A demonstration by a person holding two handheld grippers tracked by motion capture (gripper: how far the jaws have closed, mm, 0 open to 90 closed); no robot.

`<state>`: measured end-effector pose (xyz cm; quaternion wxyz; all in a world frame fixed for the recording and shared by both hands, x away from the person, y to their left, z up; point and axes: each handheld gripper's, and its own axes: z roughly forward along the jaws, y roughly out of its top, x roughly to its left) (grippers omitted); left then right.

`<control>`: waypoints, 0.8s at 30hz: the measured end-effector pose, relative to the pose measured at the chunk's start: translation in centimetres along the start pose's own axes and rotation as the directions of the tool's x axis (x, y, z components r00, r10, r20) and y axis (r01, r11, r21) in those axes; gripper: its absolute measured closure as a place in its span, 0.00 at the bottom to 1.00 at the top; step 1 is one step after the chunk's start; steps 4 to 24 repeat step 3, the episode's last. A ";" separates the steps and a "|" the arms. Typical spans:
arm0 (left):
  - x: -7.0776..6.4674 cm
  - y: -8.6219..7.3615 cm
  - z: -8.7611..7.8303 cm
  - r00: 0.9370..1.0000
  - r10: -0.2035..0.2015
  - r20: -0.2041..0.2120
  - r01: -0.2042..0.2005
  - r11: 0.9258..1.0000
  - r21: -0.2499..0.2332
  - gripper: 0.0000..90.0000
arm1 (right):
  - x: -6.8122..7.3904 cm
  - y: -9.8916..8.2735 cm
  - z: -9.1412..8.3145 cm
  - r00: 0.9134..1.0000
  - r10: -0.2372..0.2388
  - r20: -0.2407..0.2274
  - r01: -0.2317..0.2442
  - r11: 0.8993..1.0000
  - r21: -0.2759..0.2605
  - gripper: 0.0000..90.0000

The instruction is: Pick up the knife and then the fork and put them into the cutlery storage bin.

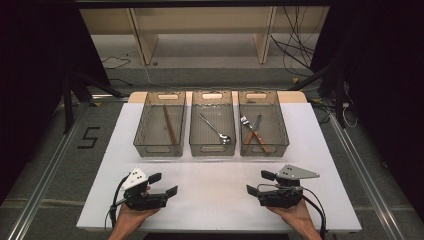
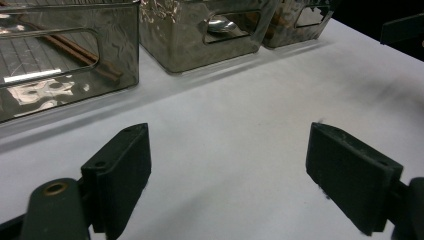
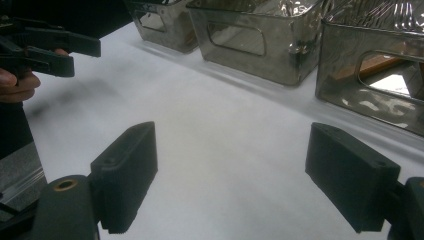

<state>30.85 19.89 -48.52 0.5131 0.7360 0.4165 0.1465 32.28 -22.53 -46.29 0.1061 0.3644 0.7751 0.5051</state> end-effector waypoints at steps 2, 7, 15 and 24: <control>0.0 0.0 0.0 1.000 0.001 -0.001 -0.001 1.000 0.001 0.20 | 0.0 0.0 0.0 1.000 0.000 0.000 0.000 1.000 0.000 0.24; 0.0 0.0 0.0 1.000 0.000 0.000 0.000 1.000 0.001 0.20 | 0.0 0.0 0.0 1.000 0.000 0.000 0.000 1.000 -0.002 0.24; 0.0 0.0 0.0 1.000 0.000 0.000 0.000 1.000 0.001 0.20 | 0.0 0.0 0.0 1.000 0.000 0.000 0.000 1.000 -0.002 0.24; 0.0 0.0 0.0 1.000 0.000 0.000 0.000 1.000 0.001 0.20 | 0.0 0.0 0.0 1.000 0.000 0.000 0.000 1.000 -0.002 0.24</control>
